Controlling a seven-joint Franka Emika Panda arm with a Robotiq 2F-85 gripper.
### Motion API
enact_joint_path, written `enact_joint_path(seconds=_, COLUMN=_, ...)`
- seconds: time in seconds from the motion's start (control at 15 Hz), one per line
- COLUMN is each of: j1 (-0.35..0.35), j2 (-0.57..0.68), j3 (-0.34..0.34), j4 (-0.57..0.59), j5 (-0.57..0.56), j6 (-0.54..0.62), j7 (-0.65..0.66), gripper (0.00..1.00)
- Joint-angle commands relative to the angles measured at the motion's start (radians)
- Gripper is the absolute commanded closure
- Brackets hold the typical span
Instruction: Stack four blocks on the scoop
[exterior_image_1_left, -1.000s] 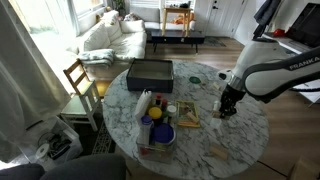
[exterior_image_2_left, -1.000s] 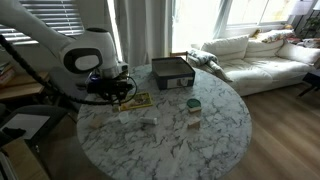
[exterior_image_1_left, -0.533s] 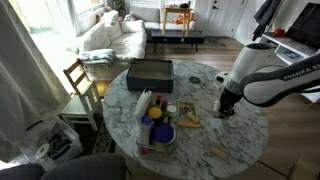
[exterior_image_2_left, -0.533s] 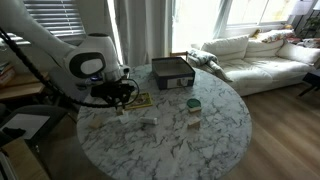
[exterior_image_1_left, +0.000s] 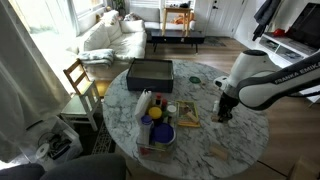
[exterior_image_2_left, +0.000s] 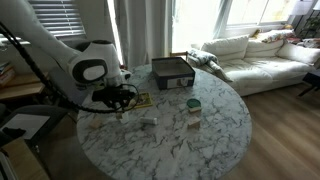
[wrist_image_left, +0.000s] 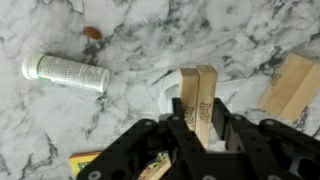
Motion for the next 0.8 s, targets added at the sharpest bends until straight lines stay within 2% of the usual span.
enact_joint_path(seconds=0.0, j1=-0.019, j2=0.019, j3=0.014, j4=-0.002, j5=0.048, j6=0.045, j7=-0.025, gripper=0.92)
enact_joint_path(seconds=0.33, j1=-0.022, j2=0.028, j3=0.008, j4=-0.013, j5=0.027, j6=0.1, j7=-0.006, gripper=0.92)
enact_joint_path(seconds=0.73, j1=-0.032, j2=0.031, j3=0.016, j4=-0.02, j5=0.036, j6=0.102, j7=-0.018, gripper=0.92)
